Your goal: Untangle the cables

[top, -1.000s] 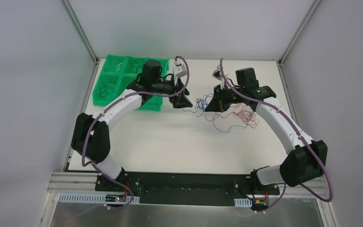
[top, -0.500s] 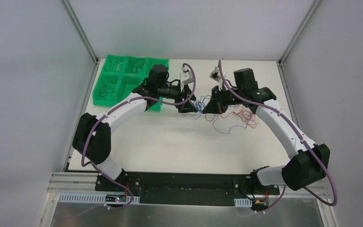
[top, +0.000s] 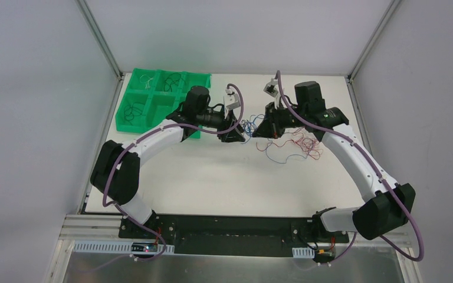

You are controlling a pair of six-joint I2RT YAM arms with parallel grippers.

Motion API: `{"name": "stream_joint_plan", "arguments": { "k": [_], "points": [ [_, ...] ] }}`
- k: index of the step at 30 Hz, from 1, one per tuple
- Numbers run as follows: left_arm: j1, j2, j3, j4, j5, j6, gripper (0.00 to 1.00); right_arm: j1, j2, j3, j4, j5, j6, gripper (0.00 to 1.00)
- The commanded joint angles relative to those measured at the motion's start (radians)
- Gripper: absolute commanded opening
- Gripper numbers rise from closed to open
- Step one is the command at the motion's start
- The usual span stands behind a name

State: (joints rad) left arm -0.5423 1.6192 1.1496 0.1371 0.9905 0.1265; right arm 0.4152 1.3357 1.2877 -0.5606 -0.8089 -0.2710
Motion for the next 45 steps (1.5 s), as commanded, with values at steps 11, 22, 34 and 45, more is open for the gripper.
{"name": "stream_joint_plan", "arguments": {
  "k": [11, 22, 34, 45],
  "points": [
    [0.192, -0.193, 0.002, 0.021, -0.153, -0.212, 0.0, -0.166, -0.069, -0.016, -0.182, 0.04, -0.138, 0.0],
    [0.601, -0.153, 0.172, -0.114, -0.216, -0.223, 0.0, -0.354, -0.068, -0.151, -0.274, 0.142, -0.315, 0.0],
    [0.735, -0.088, 0.377, -0.25, -0.225, -0.085, 0.0, -0.552, 0.028, -0.206, -0.283, 0.219, -0.46, 0.0],
    [0.718, 0.21, 0.712, -0.512, -0.712, 0.219, 0.0, -0.55, 0.062, -0.205, -0.199, 0.148, -0.314, 0.0]
  ]
}}
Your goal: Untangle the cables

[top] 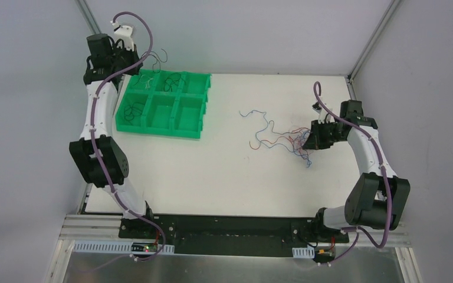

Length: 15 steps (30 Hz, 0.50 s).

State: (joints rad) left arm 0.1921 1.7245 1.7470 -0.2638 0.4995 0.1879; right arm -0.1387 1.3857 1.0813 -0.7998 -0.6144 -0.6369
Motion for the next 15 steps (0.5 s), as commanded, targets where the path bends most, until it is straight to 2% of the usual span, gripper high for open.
{"name": "stream_joint_plan", "arguments": {
  "k": [1, 7, 15],
  "points": [
    [-0.028, 0.144, 0.151, -0.129, -0.252, 0.183, 0.0, 0.006, 0.015, 0.004, 0.041, -0.048, 0.056, 0.0],
    [-0.101, 0.349, 0.333, -0.184, -0.389, 0.254, 0.0, 0.014, 0.034, 0.034, 0.037, -0.047, 0.086, 0.0],
    [-0.221, 0.642, 0.574, -0.192, -0.611, 0.445, 0.0, 0.022, 0.044, 0.065, 0.027, -0.041, 0.119, 0.0]
  ]
}}
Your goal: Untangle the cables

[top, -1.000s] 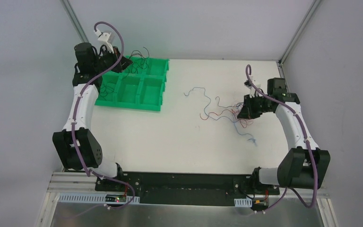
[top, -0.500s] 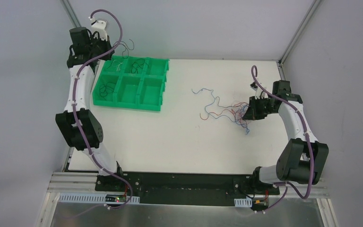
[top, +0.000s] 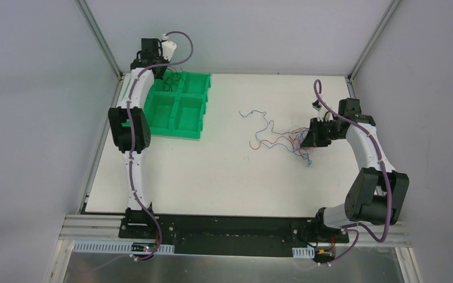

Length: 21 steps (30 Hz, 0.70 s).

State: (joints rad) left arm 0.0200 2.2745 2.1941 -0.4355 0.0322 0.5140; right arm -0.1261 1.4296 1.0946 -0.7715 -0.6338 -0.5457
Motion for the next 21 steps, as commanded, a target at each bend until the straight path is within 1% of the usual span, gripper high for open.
{"name": "stream_joint_plan", "arguments": {
  "k": [1, 4, 7, 8, 10, 11, 15, 17, 20, 21],
  "points": [
    [-0.058, 0.126, 0.163, -0.02, -0.163, 0.136, 0.0, 0.009, 0.001, 0.054, -0.003, -0.022, 0.031, 0.0],
    [-0.071, 0.21, 0.243, -0.02, -0.202, 0.172, 0.0, 0.011, -0.002, 0.055, -0.008, -0.019, 0.039, 0.0],
    [-0.075, 0.236, 0.261, -0.019, -0.203, 0.172, 0.0, 0.015, -0.006, 0.054, -0.01, -0.016, 0.045, 0.0],
    [-0.073, 0.234, 0.259, -0.02, -0.201, 0.16, 0.08, 0.016, -0.007, 0.054, -0.009, -0.017, 0.047, 0.0],
    [-0.073, 0.204, 0.239, -0.02, -0.19, 0.144, 0.29, 0.022, -0.009, 0.055, -0.007, -0.024, 0.052, 0.0],
    [-0.071, 0.177, 0.215, -0.02, -0.177, 0.127, 0.35, 0.027, -0.009, 0.058, -0.003, -0.03, 0.056, 0.0],
    [-0.055, 0.01, 0.136, -0.02, -0.067, 0.023, 0.51, 0.071, -0.015, 0.073, 0.045, -0.058, 0.1, 0.0],
    [-0.038, -0.084, 0.088, -0.019, 0.071, -0.042, 0.62, 0.105, -0.013, 0.097, 0.086, -0.077, 0.142, 0.0],
    [-0.026, -0.209, 0.015, -0.018, 0.209, -0.124, 0.68, 0.18, -0.006, 0.157, 0.144, -0.101, 0.225, 0.0],
    [-0.004, -0.261, -0.015, -0.019, 0.266, -0.158, 0.69, 0.209, -0.006, 0.185, 0.161, -0.109, 0.252, 0.0]
  ]
}}
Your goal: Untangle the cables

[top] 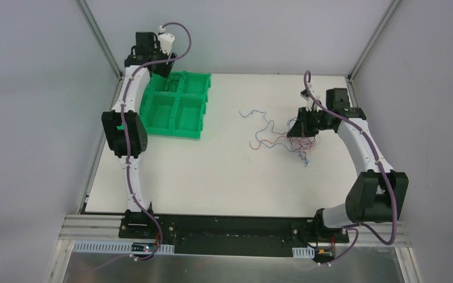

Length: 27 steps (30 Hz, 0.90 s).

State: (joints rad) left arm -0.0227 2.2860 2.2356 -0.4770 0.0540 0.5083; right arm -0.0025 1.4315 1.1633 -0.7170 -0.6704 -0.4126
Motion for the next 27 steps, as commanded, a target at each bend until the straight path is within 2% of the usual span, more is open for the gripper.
{"name": "stream_joint_plan", "arguments": {
  "k": [1, 3, 6, 9, 12, 15, 18, 21, 24, 27],
  "points": [
    [0.052, -0.311, -0.087, 0.024, 0.319, -0.187, 0.7, 0.116, -0.007, 0.145, 0.128, -0.082, 0.147, 0.0],
    [0.062, -0.385, -0.167, 0.039, 0.472, -0.248, 0.74, 0.17, -0.007, 0.196, 0.179, -0.097, 0.208, 0.0],
    [0.051, -0.484, -0.306, 0.091, 0.665, -0.31, 0.87, 0.237, -0.003, 0.249, 0.232, -0.106, 0.262, 0.0],
    [0.028, -0.566, -0.461, 0.185, 0.816, -0.413, 0.87, 0.267, -0.004, 0.297, 0.267, -0.126, 0.334, 0.0],
    [-0.056, -0.661, -0.647, 0.306, 0.909, -0.454, 0.87, 0.308, -0.021, 0.337, 0.354, -0.128, 0.433, 0.0],
    [-0.153, -0.75, -0.862, 0.492, 0.888, -0.472, 0.88, 0.34, -0.027, 0.378, 0.4, -0.099, 0.483, 0.0],
    [-0.218, -0.753, -0.955, 0.561, 0.803, -0.497, 0.85, 0.327, -0.043, 0.372, 0.349, -0.054, 0.443, 0.0],
    [-0.292, -0.664, -0.94, 0.56, 0.678, -0.458, 0.81, 0.274, -0.103, 0.287, 0.289, 0.003, 0.42, 0.0],
    [-0.344, -0.517, -0.846, 0.562, 0.544, -0.52, 0.8, 0.214, -0.158, 0.214, 0.219, 0.041, 0.378, 0.0],
    [-0.361, -0.38, -0.763, 0.625, 0.556, -0.644, 0.81, 0.161, -0.21, 0.178, 0.17, 0.048, 0.356, 0.0]
  ]
}}
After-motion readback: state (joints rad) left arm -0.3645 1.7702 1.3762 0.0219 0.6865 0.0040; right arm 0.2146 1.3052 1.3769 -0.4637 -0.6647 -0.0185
